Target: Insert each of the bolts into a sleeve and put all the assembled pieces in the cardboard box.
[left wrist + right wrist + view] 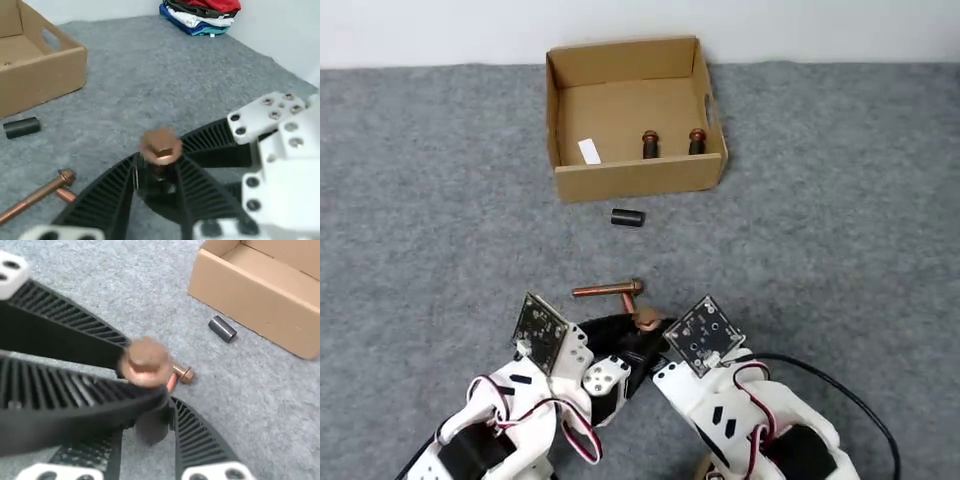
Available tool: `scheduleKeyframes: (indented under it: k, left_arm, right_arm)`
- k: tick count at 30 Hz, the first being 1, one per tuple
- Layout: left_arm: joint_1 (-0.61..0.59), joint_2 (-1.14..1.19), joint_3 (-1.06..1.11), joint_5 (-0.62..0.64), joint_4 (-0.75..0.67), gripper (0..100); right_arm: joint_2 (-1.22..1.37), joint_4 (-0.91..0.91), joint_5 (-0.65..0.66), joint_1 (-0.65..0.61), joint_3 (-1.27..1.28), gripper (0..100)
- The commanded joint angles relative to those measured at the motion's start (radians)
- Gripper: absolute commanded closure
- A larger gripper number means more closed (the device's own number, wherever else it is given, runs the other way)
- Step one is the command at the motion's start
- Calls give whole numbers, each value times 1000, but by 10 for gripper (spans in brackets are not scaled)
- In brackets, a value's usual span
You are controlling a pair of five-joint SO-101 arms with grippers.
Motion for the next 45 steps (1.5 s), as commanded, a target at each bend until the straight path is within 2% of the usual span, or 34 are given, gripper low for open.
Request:
scheduleKeyframes:
  k: [1, 5, 15, 21, 26, 29, 33, 37, 42, 45]
  left_arm:
    - [11, 0, -1, -21, 43, 848]
    - [6, 0, -4, -37, 44, 810]
    - [6, 0, -62, -38, 46, 808]
    - [6, 2, -185, -37, 169, 808]
    - [2, 2, -226, -37, 207, 814]
    - [-75, 0, -226, -44, 195, 857]
    - [-238, -5, -222, -44, 149, 999]
    - [-384, -6, -142, -83, 118, 996]
    - [-514, -6, -28, -163, 84, 995]
    - [-572, -6, 27, -192, 86, 995]
  right_arm:
    - [-5, -30, 5, -4, -21, 991]
    - [-5, -30, 5, -2, -20, 991]
    - [-5, -25, 5, -2, -18, 991]
    - [-5, -28, 5, 15, -9, 991]
    - [-5, -28, 5, 36, -9, 991]
    - [-5, -28, 5, 39, -9, 991]
    - [-7, -30, -2, 113, -12, 991]
    - [-7, -30, -23, 228, -23, 991]
    - [-5, 31, -169, 398, -68, 991]
    - [-4, 90, -213, 452, -114, 991]
